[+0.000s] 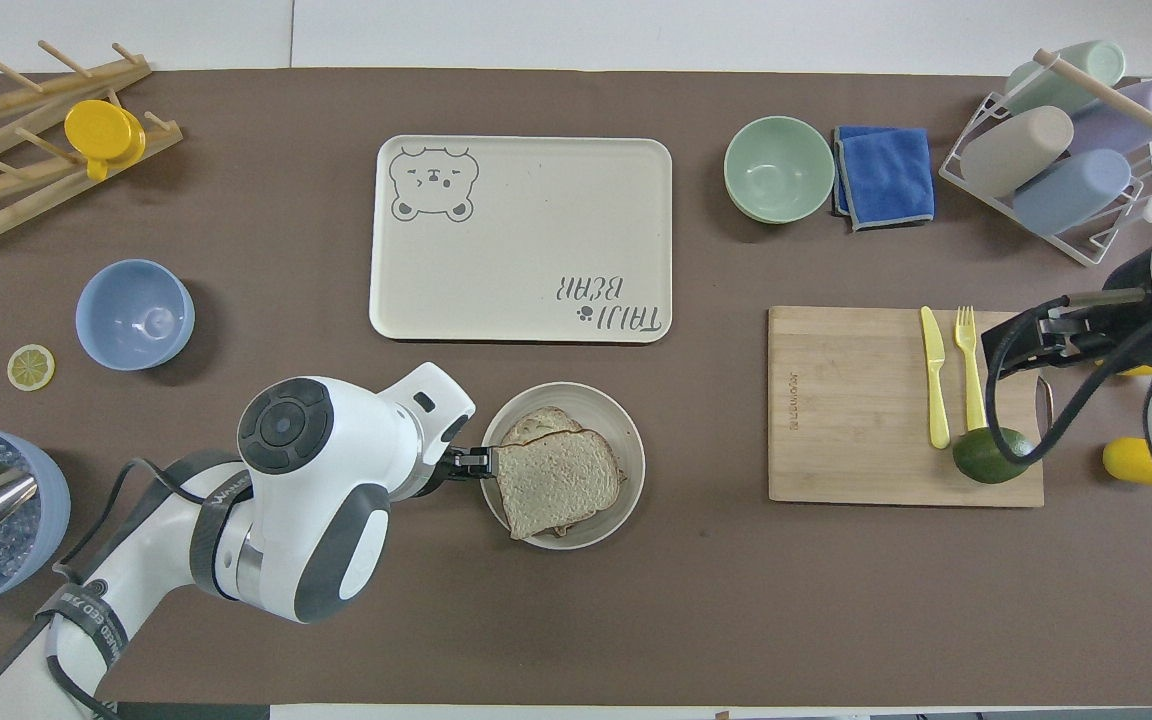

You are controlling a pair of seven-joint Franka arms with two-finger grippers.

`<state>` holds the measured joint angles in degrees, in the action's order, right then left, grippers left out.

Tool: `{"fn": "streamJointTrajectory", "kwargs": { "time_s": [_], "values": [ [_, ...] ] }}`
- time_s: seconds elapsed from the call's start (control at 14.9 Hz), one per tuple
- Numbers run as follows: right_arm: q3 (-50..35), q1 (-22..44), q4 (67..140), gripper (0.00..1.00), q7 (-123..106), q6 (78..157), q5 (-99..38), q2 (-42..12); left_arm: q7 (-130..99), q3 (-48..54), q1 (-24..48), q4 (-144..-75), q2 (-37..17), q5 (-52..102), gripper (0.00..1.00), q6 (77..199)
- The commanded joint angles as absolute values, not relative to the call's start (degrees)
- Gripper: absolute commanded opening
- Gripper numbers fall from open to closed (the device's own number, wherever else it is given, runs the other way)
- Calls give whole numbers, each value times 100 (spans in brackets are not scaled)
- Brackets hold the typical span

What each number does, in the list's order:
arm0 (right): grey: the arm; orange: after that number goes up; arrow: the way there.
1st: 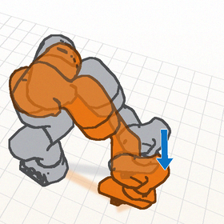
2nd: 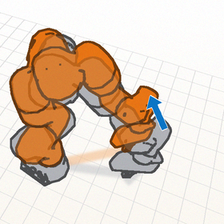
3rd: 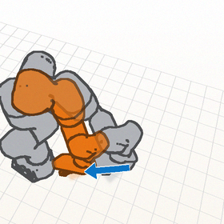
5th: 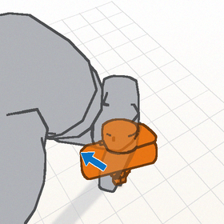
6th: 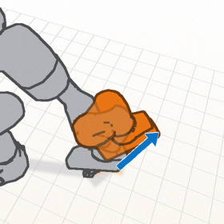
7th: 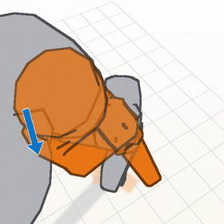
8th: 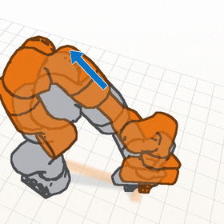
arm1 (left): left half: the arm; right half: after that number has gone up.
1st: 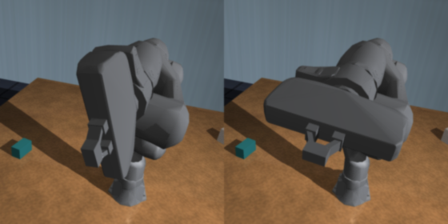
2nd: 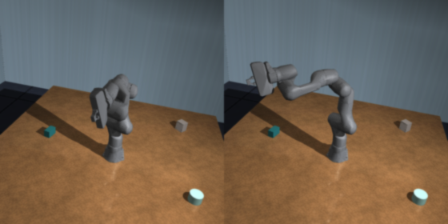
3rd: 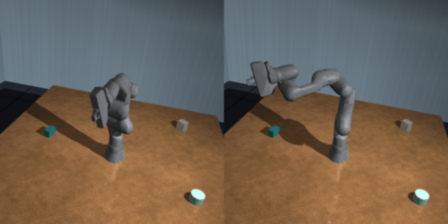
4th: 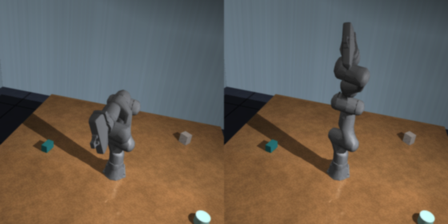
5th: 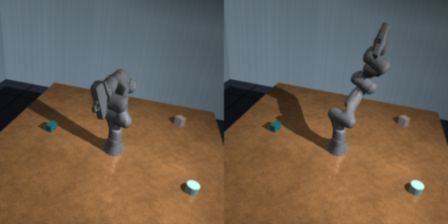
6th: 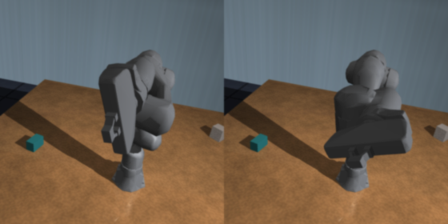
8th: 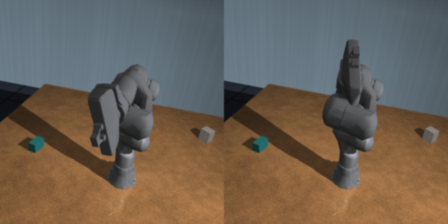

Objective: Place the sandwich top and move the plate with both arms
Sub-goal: 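Grasp the plate rim with the left gripper while the right gripper retracts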

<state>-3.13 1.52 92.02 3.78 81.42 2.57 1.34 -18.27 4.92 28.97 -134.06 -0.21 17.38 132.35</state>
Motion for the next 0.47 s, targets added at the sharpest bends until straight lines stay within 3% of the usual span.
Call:
{"fn": "streamJointTrajectory", "kwargs": {
  "time_s": [0.0,0.4],
  "values": [
    [-325,26,9316,100,264,8227,97,246,-1863,413,3032,-13517,-35,1890,68,13499],
    [-360,-202,9343,100,220,8183,97,255,-1863,413,3111,-13518,-167,2021,68,13711]
  ]
}}
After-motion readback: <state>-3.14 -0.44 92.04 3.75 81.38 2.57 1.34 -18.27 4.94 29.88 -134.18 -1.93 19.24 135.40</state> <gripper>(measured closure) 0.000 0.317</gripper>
